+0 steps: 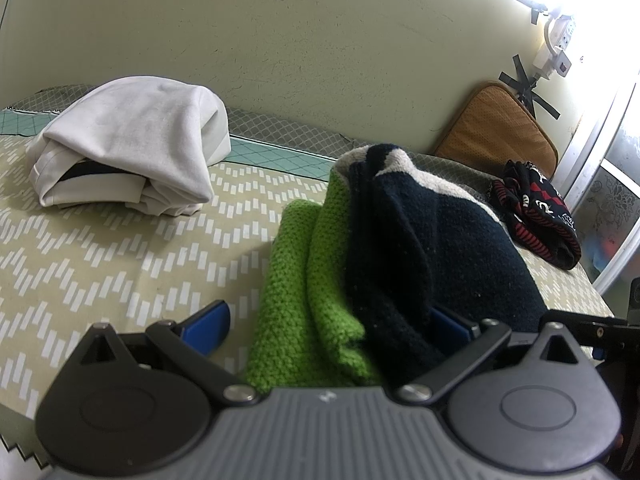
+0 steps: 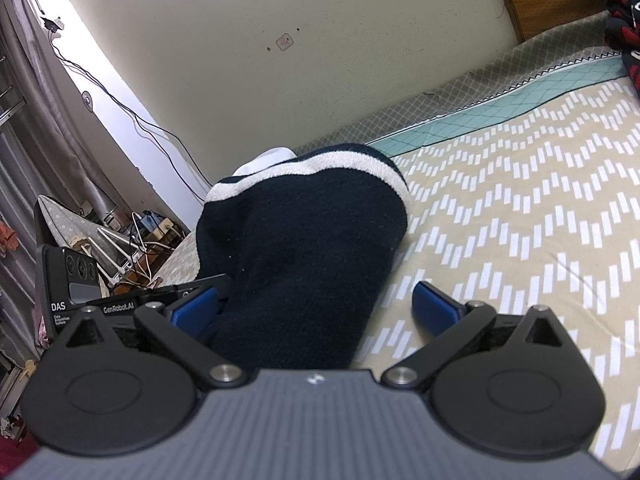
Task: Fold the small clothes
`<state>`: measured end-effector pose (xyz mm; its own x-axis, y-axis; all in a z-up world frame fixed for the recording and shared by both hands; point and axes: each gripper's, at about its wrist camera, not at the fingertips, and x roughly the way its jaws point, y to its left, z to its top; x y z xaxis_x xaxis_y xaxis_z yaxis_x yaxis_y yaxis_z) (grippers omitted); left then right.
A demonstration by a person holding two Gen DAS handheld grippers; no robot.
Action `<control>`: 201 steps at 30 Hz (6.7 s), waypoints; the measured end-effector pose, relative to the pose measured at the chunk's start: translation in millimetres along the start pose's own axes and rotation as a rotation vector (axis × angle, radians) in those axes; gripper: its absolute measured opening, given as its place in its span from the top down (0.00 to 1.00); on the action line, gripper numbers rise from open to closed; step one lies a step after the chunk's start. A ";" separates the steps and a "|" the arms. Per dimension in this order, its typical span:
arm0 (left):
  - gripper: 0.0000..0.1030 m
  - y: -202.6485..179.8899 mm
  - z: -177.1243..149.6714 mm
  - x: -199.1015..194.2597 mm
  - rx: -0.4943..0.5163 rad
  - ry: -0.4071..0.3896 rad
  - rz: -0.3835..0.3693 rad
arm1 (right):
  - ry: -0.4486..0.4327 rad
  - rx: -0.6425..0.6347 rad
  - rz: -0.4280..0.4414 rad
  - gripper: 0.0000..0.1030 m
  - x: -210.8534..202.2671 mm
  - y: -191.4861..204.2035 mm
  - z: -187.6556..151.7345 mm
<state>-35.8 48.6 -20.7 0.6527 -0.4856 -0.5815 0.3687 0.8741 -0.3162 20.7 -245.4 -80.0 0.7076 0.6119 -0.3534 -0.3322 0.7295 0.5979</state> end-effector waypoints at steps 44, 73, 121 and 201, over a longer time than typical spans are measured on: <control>0.00 0.1 -0.3 0.0 -0.008 -0.008 -0.012 | -0.021 0.007 0.027 0.00 -3.1 -2.5 -1.5; 0.00 0.3 0.0 0.0 -0.008 -0.007 -0.015 | -0.015 -0.003 0.017 0.00 -1.3 -1.0 -2.1; 0.15 -5.5 -2.5 2.3 0.001 0.005 -0.075 | 0.054 -0.096 -0.065 0.40 18.1 25.6 -4.1; 0.00 -133.5 -14.6 83.1 0.194 -0.054 0.364 | -0.326 -0.095 -0.532 0.04 -49.8 9.7 -4.5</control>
<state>-40.4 -108.4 -37.8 0.7951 -0.1492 -0.5878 0.2221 0.9736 0.0533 -20.6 -267.5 -59.8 0.9400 0.0439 -0.3384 0.0744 0.9414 0.3291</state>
